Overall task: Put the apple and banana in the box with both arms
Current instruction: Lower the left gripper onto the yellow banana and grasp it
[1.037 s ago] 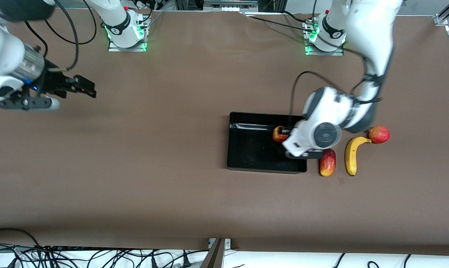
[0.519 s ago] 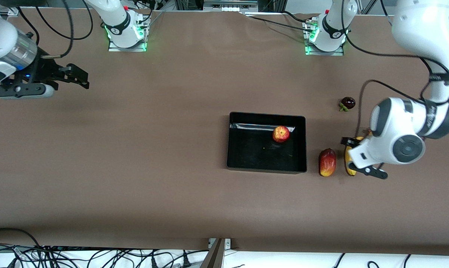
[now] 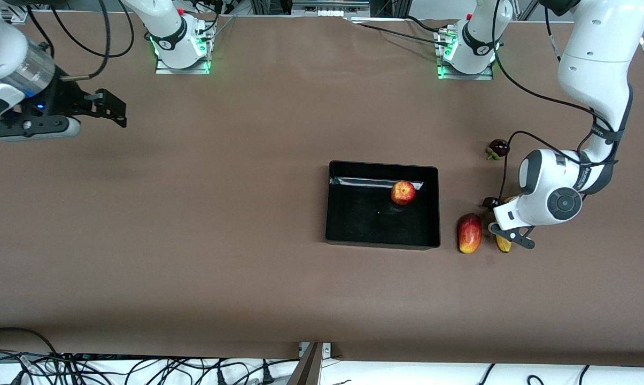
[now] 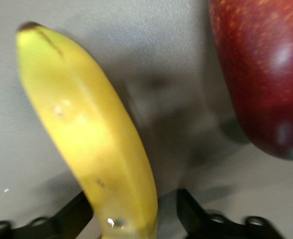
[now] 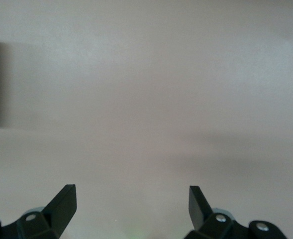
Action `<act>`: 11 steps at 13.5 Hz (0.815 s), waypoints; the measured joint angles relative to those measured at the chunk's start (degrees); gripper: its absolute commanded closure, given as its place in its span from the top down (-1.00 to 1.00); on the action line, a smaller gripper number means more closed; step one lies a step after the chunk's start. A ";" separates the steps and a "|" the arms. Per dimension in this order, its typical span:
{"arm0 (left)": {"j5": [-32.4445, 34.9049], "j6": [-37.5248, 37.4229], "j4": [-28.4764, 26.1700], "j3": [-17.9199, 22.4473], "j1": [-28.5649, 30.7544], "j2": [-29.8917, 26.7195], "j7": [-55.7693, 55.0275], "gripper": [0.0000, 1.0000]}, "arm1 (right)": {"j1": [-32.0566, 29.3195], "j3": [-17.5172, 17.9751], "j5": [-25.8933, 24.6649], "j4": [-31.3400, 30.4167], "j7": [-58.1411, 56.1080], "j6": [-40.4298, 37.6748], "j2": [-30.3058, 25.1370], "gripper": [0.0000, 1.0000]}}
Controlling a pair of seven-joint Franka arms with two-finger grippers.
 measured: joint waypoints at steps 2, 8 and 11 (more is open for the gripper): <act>0.00 -1.29 -0.24 -0.13 0.03 -2.01 0.01 -1.00 | -0.25 -0.71 0.00 0.31 -0.47 0.00 0.00 1.00; -0.01 -16.97 7.70 -4.79 -0.35 -6.47 -2.24 -1.00 | -0.53 -2.55 -0.01 0.64 -0.85 0.14 0.01 1.00; -1.73 -28.16 17.64 -8.91 -4.54 -7.37 -13.21 -1.00 | -0.56 -2.93 -0.01 0.68 -0.99 0.14 0.12 1.00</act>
